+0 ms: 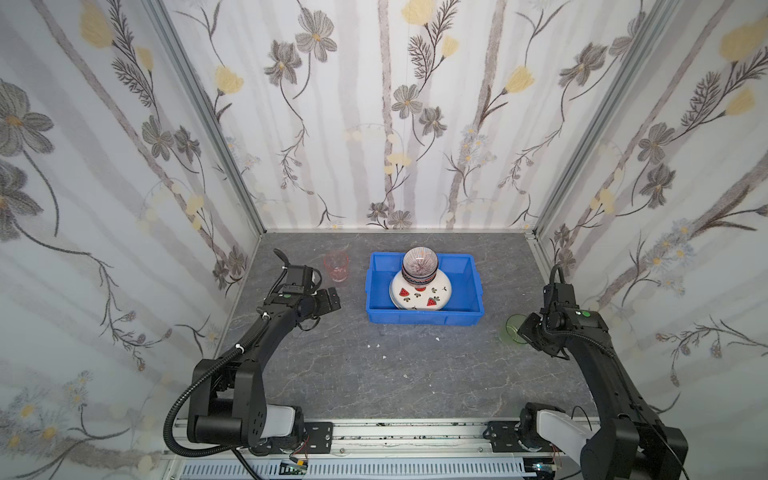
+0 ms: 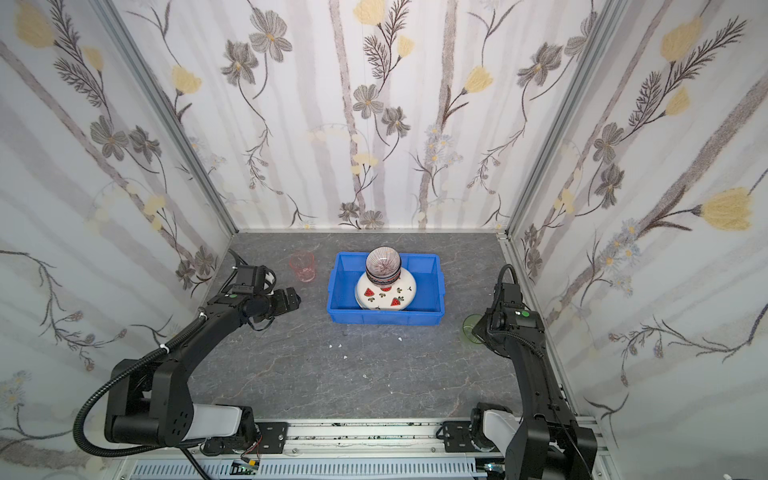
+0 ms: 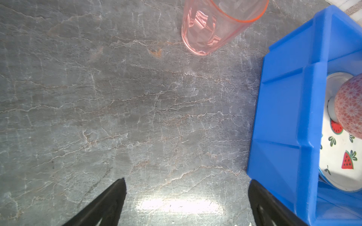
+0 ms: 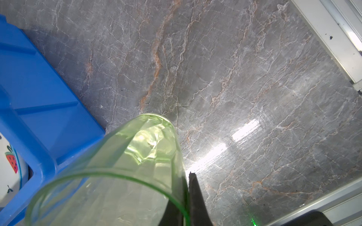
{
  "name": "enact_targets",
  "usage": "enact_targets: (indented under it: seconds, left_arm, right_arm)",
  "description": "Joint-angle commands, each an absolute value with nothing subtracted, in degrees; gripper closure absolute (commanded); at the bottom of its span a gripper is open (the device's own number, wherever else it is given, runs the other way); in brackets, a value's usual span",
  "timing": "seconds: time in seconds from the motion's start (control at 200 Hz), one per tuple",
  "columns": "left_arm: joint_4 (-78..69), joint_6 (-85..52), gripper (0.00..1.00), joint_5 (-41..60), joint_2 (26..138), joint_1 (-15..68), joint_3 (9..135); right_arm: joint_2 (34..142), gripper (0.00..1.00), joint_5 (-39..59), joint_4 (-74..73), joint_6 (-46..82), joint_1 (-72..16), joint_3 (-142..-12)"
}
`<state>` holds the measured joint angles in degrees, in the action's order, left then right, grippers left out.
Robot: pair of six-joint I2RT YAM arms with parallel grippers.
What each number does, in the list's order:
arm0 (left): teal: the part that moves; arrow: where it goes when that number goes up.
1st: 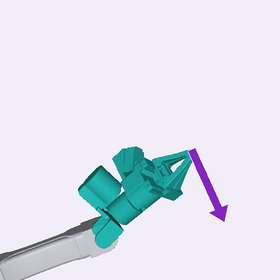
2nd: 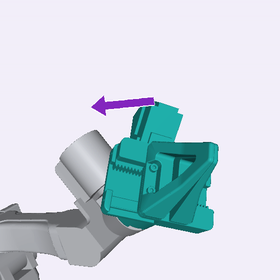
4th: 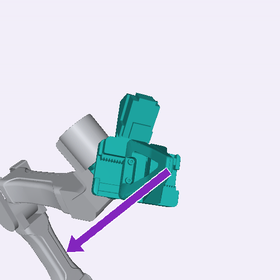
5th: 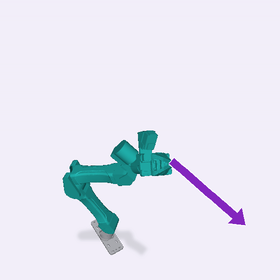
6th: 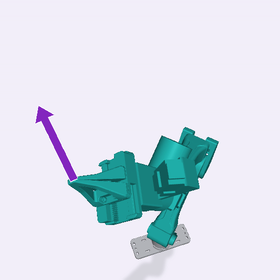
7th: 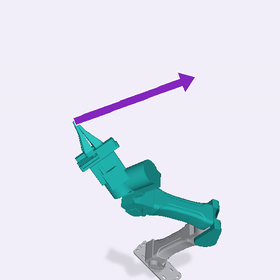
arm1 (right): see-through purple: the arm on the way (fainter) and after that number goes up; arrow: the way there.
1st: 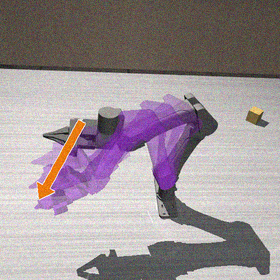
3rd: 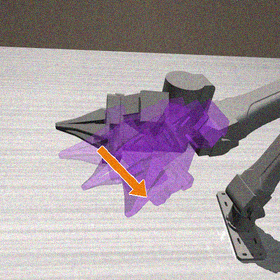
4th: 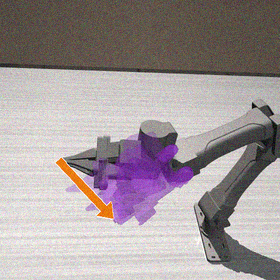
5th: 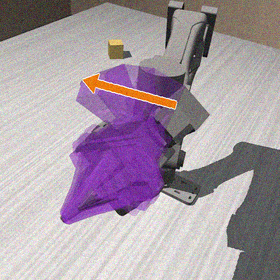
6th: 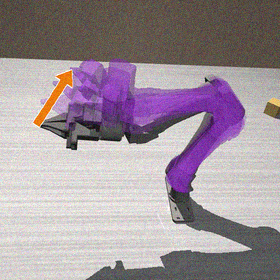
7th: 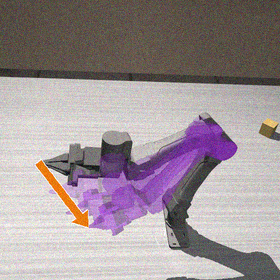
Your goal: Place the mixed dishes into the plastic bin
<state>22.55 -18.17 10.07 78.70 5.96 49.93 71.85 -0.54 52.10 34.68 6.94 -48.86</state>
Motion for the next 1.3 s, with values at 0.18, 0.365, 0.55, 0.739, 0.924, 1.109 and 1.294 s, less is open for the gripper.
enact_targets:
  seconds: [0.18,0.365,0.55,0.739,0.924,1.109,1.294]
  left_arm:
    - [22.0,-17.8,0.00,8.4,78.8,6.0,50.3]
    - [22.0,-17.8,0.00,8.1,79.0,5.9,50.4]
    - [22.1,-17.8,0.00,7.8,79.0,6.0,50.5]
    - [22.1,-17.8,0.00,7.6,78.6,6.0,50.4]
    - [22.1,-17.8,0.00,7.2,78.4,6.0,50.4]
    - [22.3,-17.8,0.00,6.7,78.2,6.0,50.4]
    - [22.3,-17.8,0.00,6.3,78.4,6.0,50.5]
  right_arm:
    - [73.0,1.00,-0.3,54.2,31.2,4.8,-55.4]
    - [76.1,1.00,-0.6,57.9,29.2,1.2,-63.2]
    - [82.1,1.00,-0.7,61.1,28.6,-3.5,-76.1]
    - [92.6,1.00,-3.0,62.3,28.9,-7.8,-91.2]
    - [103.9,1.00,-2.4,61.3,30.3,-10.2,-102.4]
    - [114.5,1.00,-1.6,60.6,33.3,-11.7,-110.4]
    - [121.0,1.00,-1.0,59.0,37.7,-12.0,-114.0]
